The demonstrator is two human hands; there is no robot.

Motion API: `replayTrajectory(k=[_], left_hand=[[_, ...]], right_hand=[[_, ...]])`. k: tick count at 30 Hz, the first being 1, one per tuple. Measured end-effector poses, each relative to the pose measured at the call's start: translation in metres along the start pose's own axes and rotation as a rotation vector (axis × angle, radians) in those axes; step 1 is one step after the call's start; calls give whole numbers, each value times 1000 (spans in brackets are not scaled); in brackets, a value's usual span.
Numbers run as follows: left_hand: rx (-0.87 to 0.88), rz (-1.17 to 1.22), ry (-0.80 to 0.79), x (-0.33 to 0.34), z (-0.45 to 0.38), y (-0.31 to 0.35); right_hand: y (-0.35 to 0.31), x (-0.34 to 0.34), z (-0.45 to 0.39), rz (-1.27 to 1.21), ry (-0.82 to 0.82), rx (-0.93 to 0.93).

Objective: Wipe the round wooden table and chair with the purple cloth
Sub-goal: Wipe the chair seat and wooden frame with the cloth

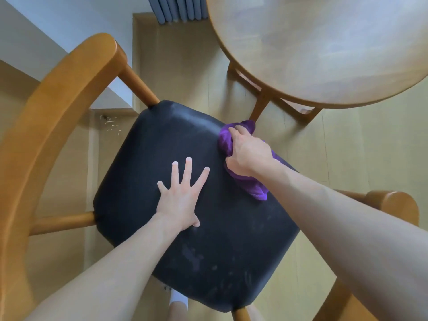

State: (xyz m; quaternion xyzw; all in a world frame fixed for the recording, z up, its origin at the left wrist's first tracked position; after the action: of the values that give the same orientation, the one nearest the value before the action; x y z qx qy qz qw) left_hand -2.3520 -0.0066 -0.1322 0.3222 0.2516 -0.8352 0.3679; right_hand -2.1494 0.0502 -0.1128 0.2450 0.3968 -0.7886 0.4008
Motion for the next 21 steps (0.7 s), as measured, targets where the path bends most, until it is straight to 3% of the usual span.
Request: replayTrajectory(k=[4,11,14,16,18,19,21], left_hand=[[6,3,-21,-4,1,1],[18,-21,-40,-9,3,2],[27,-20,-24,-8,2,2],[36,-29,-17,-7,1,2],[55,-49,-17,-7,1,1],[67,-64,-18,-8,1,0],[100,-96,-17,-8,1,1]], right_hand=[[35,8,50,120,73,151],[63,-8,82,52,-31,553],[46,-20,67,-110,151,534],[25,-9,61,-115,245,328],[13,17,64,-29,193,150],[16,29,68,-20,187,177],[36,38,80,-137,270,426]])
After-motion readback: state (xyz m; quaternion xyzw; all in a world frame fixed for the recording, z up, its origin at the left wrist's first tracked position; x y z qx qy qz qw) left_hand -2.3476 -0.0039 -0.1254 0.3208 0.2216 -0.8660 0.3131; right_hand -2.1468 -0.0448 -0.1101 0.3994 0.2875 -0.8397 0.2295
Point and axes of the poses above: each hand's wrist, its own z-axis away from the middle knuckle, its own x-axis out of the palm, y = z × x, the point moved 3 cm from there along -z, towards the middle knuckle, and after that the axes turned 11 degrees about -z, right-handed, at the moved point
